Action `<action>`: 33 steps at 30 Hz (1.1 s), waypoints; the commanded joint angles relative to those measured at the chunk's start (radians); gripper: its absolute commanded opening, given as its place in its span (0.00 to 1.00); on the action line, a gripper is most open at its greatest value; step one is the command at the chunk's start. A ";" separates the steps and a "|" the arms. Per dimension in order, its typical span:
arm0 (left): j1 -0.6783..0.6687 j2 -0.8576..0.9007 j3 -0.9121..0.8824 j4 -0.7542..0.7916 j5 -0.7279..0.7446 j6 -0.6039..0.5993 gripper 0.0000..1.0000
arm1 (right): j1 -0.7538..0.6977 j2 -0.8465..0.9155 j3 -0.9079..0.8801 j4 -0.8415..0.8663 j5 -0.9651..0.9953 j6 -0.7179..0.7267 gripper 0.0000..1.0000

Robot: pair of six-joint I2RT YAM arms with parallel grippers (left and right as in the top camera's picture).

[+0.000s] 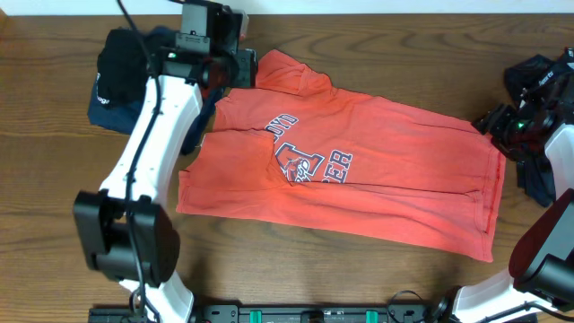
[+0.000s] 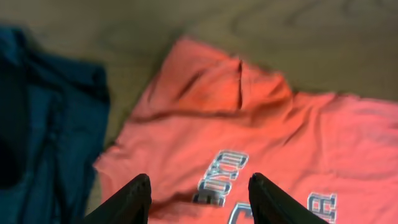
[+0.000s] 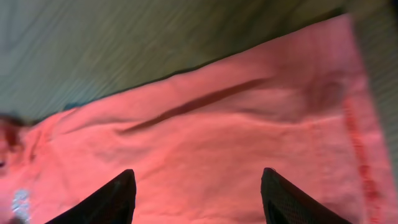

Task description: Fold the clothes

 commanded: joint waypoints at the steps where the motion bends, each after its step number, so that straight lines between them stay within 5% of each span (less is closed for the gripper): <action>1: -0.003 0.060 0.003 -0.101 0.013 0.010 0.53 | 0.000 -0.001 0.006 -0.061 -0.105 -0.035 0.63; 7: 0.002 0.068 0.003 -0.358 -0.147 0.054 0.53 | -0.028 -0.001 0.006 -0.249 0.090 0.038 0.61; 21: 0.095 -0.253 0.003 -0.632 -0.150 0.014 0.68 | -0.290 -0.010 0.000 -0.625 0.149 -0.076 0.66; 33: 0.138 -0.392 0.002 -0.788 -0.150 0.003 0.75 | -0.294 -0.231 -0.394 -0.414 0.169 -0.020 0.74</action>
